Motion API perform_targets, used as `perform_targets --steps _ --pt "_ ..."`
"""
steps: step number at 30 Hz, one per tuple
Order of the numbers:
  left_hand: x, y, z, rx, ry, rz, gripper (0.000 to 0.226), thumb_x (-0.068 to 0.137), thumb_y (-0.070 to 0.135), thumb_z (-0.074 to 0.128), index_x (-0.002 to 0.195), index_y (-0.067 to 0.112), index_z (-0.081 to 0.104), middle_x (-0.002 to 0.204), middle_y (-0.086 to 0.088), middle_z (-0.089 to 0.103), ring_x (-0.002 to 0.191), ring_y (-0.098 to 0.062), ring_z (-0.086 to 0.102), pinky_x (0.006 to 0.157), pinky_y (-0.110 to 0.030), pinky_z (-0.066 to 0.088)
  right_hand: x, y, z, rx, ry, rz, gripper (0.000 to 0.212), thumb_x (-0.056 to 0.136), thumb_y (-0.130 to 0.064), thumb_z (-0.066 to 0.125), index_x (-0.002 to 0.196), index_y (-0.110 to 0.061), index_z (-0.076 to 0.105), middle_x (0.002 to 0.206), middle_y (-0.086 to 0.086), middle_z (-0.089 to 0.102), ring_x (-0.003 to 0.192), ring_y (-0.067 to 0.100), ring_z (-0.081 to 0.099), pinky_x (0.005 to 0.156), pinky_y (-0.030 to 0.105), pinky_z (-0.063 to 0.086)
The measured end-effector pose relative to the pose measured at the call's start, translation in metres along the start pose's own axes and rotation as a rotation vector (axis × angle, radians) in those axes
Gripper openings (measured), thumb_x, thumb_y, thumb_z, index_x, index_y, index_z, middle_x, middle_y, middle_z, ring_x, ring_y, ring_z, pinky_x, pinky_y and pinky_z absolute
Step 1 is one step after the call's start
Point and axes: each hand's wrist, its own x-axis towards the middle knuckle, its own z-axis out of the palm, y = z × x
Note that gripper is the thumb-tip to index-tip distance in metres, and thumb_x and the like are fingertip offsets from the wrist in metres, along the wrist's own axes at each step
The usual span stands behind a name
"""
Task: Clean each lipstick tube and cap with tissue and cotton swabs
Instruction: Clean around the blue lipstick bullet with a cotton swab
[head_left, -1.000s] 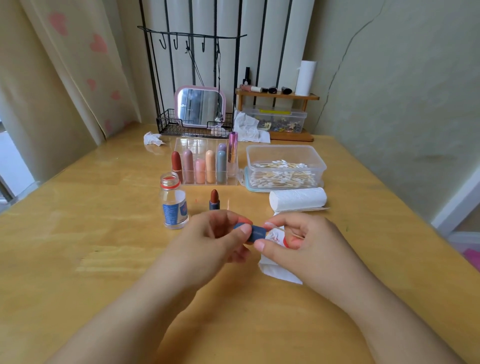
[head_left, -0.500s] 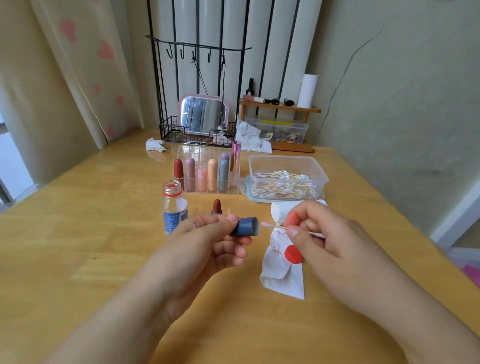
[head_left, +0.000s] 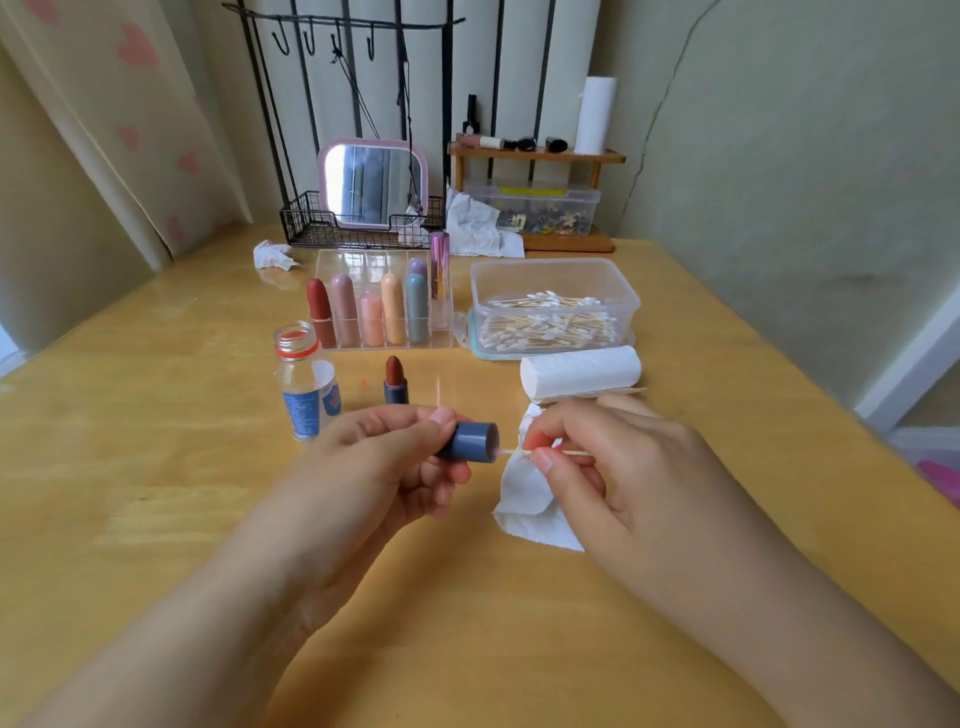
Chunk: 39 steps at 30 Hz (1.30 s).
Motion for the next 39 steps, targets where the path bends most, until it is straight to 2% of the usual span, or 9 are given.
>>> perform_targets --steps 4,9,13,18,23,27,31,34,39 --pt "-0.0003 -0.0013 0.0012 0.020 0.002 -0.017 0.027 0.067 0.026 0.059 0.076 0.004 0.072 0.063 -0.013 0.057 0.053 -0.015 0.046 0.048 -0.019 0.045 -0.0011 -0.0020 -0.0034 0.072 -0.007 -0.020 0.018 0.088 -0.027 0.044 0.085 -0.019 0.059 0.068 -0.003 0.056 0.070 0.010 0.048 0.061 0.026 0.038" --pt "0.0002 -0.0008 -0.0001 0.016 0.012 -0.031 0.034 0.067 0.026 0.060 0.085 -0.001 0.068 0.061 -0.012 0.054 0.051 -0.014 0.044 0.047 -0.019 0.044 0.0012 0.0004 0.0004 -0.115 0.093 -0.068 0.020 0.086 -0.021 0.045 0.079 -0.013 0.061 0.060 -0.006 0.050 0.065 0.013 0.041 0.060 0.029 0.035" --pt "0.0001 -0.0023 -0.0003 0.021 0.021 -0.037 0.023 0.076 0.022 0.059 0.081 0.001 0.066 0.060 -0.013 0.053 0.050 -0.013 0.044 0.047 -0.020 0.043 -0.0015 -0.0029 -0.0010 -0.033 0.045 -0.124 0.017 0.086 -0.022 0.047 0.080 -0.015 0.060 0.062 -0.007 0.050 0.067 0.011 0.041 0.063 0.021 0.033" --pt "0.0002 -0.0021 -0.0004 0.010 0.021 -0.033 0.024 0.079 0.021 0.059 0.087 -0.001 0.065 0.060 -0.012 0.053 0.050 -0.014 0.044 0.048 -0.019 0.043 0.0003 -0.0010 0.0018 -0.075 0.113 -0.060 0.020 0.088 -0.022 0.046 0.081 -0.013 0.062 0.063 -0.002 0.056 0.065 0.014 0.045 0.063 0.028 0.037" --pt "-0.0011 -0.0023 0.0006 0.014 0.019 -0.011 0.021 0.086 0.018 0.057 0.078 0.003 0.068 0.059 -0.012 0.052 0.050 -0.013 0.044 0.048 -0.019 0.042 -0.0022 -0.0049 -0.0011 0.027 0.045 -0.085 0.017 0.087 -0.023 0.046 0.080 -0.016 0.060 0.063 -0.006 0.051 0.064 0.010 0.043 0.062 0.021 0.035" --pt "-0.0009 -0.0014 0.0020 0.000 0.035 -0.004 0.022 0.090 0.016 0.054 0.081 0.001 0.067 0.059 -0.011 0.053 0.049 -0.013 0.043 0.048 -0.019 0.042 -0.0007 -0.0005 0.0011 0.012 0.095 0.004 0.019 0.088 -0.027 0.043 0.084 -0.017 0.060 0.070 0.000 0.059 0.068 0.017 0.052 0.061 0.027 0.038" --pt "-0.0001 -0.0011 0.0008 -0.009 0.064 -0.005 0.022 0.090 0.016 0.055 0.080 0.002 0.067 0.058 -0.011 0.053 0.049 -0.013 0.043 0.048 -0.020 0.042 -0.0033 -0.0037 0.0023 0.084 -0.019 0.012 0.016 0.087 -0.030 0.044 0.082 -0.023 0.057 0.068 -0.006 0.054 0.069 0.010 0.046 0.059 0.017 0.036" --pt "-0.0001 -0.0024 0.0027 0.057 0.083 -0.006 0.022 0.091 0.016 0.055 0.081 0.001 0.067 0.055 -0.009 0.053 0.047 -0.014 0.043 0.052 -0.023 0.041 -0.0026 -0.0051 0.0029 0.165 -0.001 0.057 0.013 0.088 -0.031 0.046 0.083 -0.026 0.056 0.069 -0.007 0.056 0.071 0.010 0.050 0.059 0.015 0.037" --pt "-0.0005 0.0029 -0.0012 0.183 0.229 0.118 0.025 0.092 0.018 0.055 0.073 0.005 0.065 0.045 0.000 0.049 0.047 -0.017 0.038 0.056 -0.030 0.034 -0.0002 0.0002 0.0056 0.307 -0.010 0.250 0.016 0.094 -0.022 0.052 0.080 -0.028 0.055 0.065 -0.001 0.059 0.052 0.007 0.045 0.052 0.020 0.037"
